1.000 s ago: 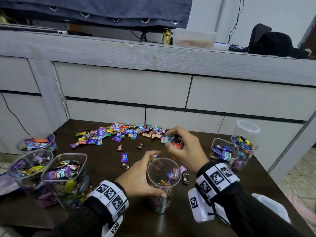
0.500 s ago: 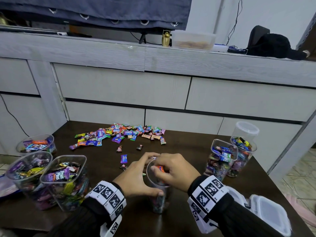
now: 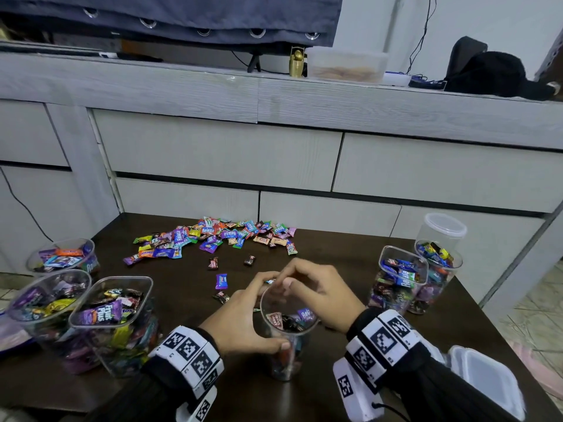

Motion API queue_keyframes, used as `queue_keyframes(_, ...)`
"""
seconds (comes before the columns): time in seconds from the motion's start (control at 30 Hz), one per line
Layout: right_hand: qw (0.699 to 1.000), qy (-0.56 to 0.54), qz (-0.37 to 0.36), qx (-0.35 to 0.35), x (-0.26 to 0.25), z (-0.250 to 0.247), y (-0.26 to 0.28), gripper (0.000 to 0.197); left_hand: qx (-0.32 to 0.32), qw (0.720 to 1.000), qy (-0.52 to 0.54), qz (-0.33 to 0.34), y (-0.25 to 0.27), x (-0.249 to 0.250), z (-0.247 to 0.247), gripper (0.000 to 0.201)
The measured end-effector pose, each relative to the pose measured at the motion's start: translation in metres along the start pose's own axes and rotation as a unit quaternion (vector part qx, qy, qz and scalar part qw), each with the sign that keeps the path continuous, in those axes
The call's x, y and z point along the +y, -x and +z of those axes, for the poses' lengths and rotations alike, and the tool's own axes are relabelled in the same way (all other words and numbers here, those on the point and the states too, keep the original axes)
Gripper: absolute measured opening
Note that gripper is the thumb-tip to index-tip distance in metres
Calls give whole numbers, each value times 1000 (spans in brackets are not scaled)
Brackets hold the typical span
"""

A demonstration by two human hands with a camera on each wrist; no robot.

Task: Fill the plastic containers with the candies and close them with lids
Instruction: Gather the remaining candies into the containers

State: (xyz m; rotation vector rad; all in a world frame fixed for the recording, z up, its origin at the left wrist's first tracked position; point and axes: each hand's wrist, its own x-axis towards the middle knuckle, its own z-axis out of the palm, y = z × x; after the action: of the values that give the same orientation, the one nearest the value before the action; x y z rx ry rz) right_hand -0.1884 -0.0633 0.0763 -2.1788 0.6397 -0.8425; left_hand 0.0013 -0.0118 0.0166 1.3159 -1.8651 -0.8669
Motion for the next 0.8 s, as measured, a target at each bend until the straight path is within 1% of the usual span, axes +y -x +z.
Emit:
queue_keyframes(0.07,996,-41,27,74,6,-5,-1,11,-7,1000,28,4,1,-1,1,103)
queue_keyframes(0.1,992,-43,41,114,11,-8,0,13,-9,999,46,4,2,-1,1,103)
queue_keyframes(0.13,987,-35,61,142,17,-13,0,14,-3,998,66,4,3,-2,2,100)
queue_keyframes(0.17,984,-6,94,149,26,-19,1,14,17,997,79,2,3,-5,2,95)
queue_keyframes(0.2,981,47,139,125,37,-24,2,19,52,996,78,-5,2,-9,2,87)
queue_keyframes(0.23,972,110,196,66,49,-27,4,32,101,993,55,-23,0,-14,2,76)
queue_keyframes(0.27,953,157,259,-4,61,-25,8,47,151,987,13,-55,-4,-21,0,65)
queue_keyframes(0.3,926,188,321,-63,72,-20,12,60,187,976,-45,-100,-9,-29,-1,58)
queue_keyframes(0.33,899,213,369,-101,82,-12,16,69,196,961,-112,-159,-14,-36,-2,59)
queue_keyframes(0.37,879,235,397,-119,89,-3,20,73,175,941,-172,-233,-18,-42,-2,65)
queue_keyframes(0.4,866,251,415,-122,96,5,23,74,138,917,-215,-306,-23,-48,-2,72)
queue_keyframes(0.43,856,261,428,-123,101,13,24,73,100,894,-243,-363,-28,-53,-2,78)
queue_keyframes(0.47,847,269,439,-129,105,20,24,70,66,876,-261,-401,-32,-58,-1,82)
queue_keyframes(0.5,837,281,447,-142,108,26,23,67,37,861,-277,-424,-36,-63,0,82)
queue_keyframes(0.53,827,295,454,-153,111,31,21,65,13,850,-293,-437,-39,-68,2,81)
queue_keyframes(0.6,811,329,454,-166,116,38,17,64,-19,836,-327,-441,-47,-76,4,76)
queue_keyframes(0.7,811,378,377,-240,125,36,3,71,-50,831,-368,-414,-61,-86,8,75)
queue_keyframes(0.73,813,380,359,-254,131,34,-4,73,-55,831,-377,-405,-65,-90,8,78)
queue_keyframes(0.8,818,377,348,-259,143,33,-22,74,-59,837,-384,-385,-74,-98,7,84)
